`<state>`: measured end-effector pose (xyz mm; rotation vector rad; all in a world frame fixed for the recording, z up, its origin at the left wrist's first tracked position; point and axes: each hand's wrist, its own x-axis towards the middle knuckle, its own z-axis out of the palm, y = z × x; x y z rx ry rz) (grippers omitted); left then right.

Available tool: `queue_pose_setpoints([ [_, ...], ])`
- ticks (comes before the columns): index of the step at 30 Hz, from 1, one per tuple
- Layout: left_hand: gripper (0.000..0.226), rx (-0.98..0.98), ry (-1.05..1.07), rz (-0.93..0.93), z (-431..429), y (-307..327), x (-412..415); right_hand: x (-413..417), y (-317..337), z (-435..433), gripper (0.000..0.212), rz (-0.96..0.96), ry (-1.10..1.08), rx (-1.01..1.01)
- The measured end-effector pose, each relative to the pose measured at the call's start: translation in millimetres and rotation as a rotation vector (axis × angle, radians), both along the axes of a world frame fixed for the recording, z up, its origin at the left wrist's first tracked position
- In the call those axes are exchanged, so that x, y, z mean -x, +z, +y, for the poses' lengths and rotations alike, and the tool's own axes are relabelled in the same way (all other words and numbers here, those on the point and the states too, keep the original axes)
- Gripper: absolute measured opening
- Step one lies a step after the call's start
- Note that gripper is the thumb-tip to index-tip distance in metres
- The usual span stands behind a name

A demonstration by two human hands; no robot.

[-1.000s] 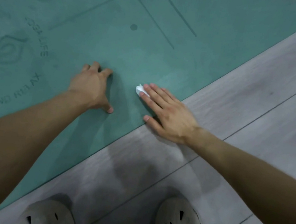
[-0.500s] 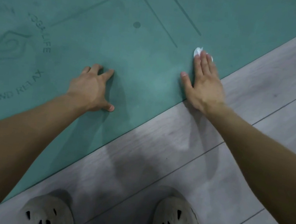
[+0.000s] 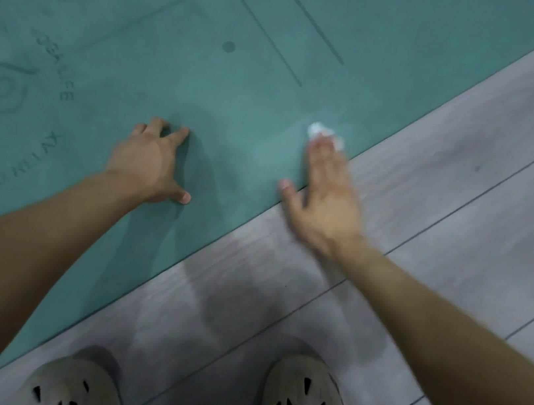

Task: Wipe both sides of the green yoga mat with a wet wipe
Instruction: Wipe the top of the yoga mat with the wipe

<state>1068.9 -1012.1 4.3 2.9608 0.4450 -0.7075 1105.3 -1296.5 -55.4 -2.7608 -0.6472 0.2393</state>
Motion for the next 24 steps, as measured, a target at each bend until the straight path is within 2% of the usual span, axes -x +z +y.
queue_pose_setpoints([
  [3, 0.13, -0.003, 0.005, -0.008, 2.1, -2.4, 1.1, 72.0, -11.2, 37.9, 0.088, 0.023, 0.482, -0.003],
  [5, 0.131, 0.0, 0.004, -0.017, 3.9, -5.1, 1.5, 56.1, -16.3, 28.7, 0.08, -0.044, 0.538, -0.002],
  [6, 0.131, 0.001, 0.001, -0.016, 4.4, -6.2, 1.1, 34.3, -16.8, 16.9, 0.076, -0.06, 0.44, -0.015],
  [9, 0.131, -0.004, 0.01, -0.013, 5.8, -6.6, 1.1, -41.7, -6.3, -32.0, 0.075, -0.038, -0.046, 0.074],
  [10, 0.132, -0.005, 0.013, -0.012, 5.5, -6.2, 1.0, -57.5, -2.6, -41.7, 0.077, -0.017, -0.148, 0.097],
  [12, 0.132, 0.002, 0.016, -0.014, 4.1, -4.9, 1.0, -53.7, 0.3, -30.0, 0.081, -0.01, -0.181, 0.066],
  [13, 0.131, 0.005, 0.018, -0.017, 3.6, -4.2, 1.0, -33.7, -1.1, -12.1, 0.082, -0.019, -0.107, 0.02],
  [15, 0.131, 0.004, 0.016, -0.02, 3.3, -2.8, 1.3, 25.3, -4.7, 27.7, 0.085, 0.006, 0.193, -0.056],
  [17, 0.132, 0.002, 0.011, -0.027, 4.8, -3.7, 1.8, 73.9, -9.0, 53.2, 0.086, 0.05, 0.487, -0.024],
  [19, 0.132, 0.001, 0.004, -0.025, 5.8, -4.3, 1.3, 63.0, -11.5, 52.6, 0.08, -0.005, 0.567, -0.008],
  [21, 0.132, -0.001, 0.005, -0.024, 6.1, -3.3, 1.4, 11.1, -10.6, 36.0, 0.076, -0.051, 0.403, 0.006],
  [24, 0.131, -0.011, 0.009, -0.023, 5.1, -0.4, 2.2, -90.8, -2.0, -5.7, 0.078, -0.025, -0.063, 0.105],
])
